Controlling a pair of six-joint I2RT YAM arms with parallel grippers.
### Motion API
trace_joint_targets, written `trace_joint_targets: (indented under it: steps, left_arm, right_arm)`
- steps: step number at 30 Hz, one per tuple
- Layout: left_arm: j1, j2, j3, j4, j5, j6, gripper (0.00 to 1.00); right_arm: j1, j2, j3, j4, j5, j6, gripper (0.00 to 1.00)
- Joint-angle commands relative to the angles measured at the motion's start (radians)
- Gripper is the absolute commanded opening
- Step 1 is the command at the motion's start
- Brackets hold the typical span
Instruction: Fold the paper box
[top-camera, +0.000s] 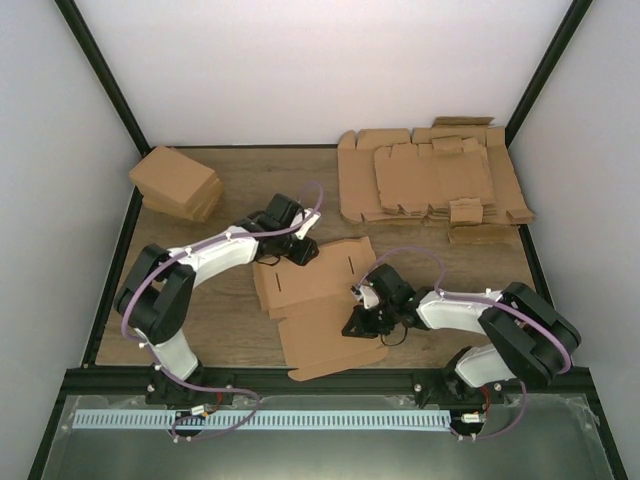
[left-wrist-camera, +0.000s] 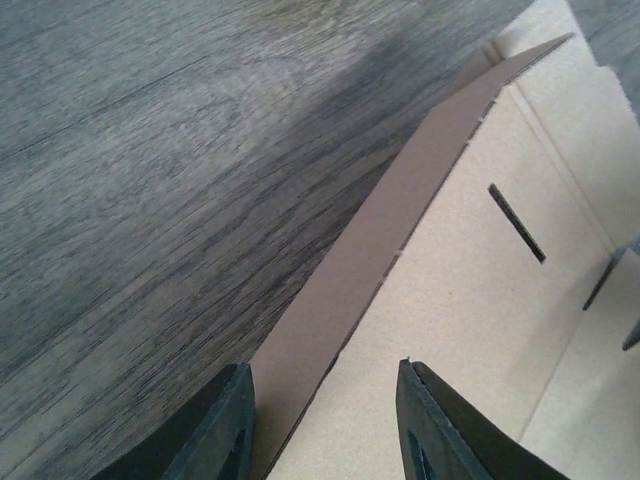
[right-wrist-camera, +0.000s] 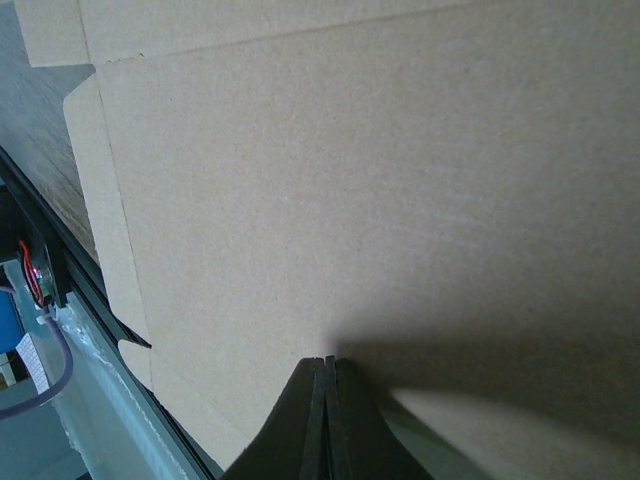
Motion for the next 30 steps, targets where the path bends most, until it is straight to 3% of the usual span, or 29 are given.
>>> trace_joint_targets:
  steps: [1, 9, 16, 27, 29, 30]
  left_arm:
    - [-0.054, -0.013, -0.015, -0.069, -0.016, 0.005, 0.39]
    - [-0.095, -0.009, 0.01, -0.1, -0.109, 0.031, 0.3]
    - [-0.131, 0.002, 0.0, -0.091, -0.221, 0.042, 0.28]
    - [-0.14, 0.02, -0.013, -0.059, -0.266, 0.036, 0.06]
    - [-0.14, 0.017, -0.016, -0.058, -0.256, 0.037, 0.06]
    - [-0.141, 0.017, -0.018, -0.057, -0.245, 0.037, 0.12]
  right_arm:
    - [0.004, 0.031, 0.023, -0.028, 0.128, -0.024, 0.01]
    - [0.004, 0.029, 0.041, -0.041, 0.141, -0.027, 0.01]
    - [-0.003, 0.011, 0.115, -0.076, 0.159, -0.021, 0.05]
    - [-0.074, -0.109, 0.272, -0.176, 0.342, 0.187, 0.15]
    - [-0.092, -0.118, 0.279, -0.192, 0.347, 0.214, 0.18]
    - [-0.097, -0.118, 0.289, -0.213, 0.359, 0.228, 0.2]
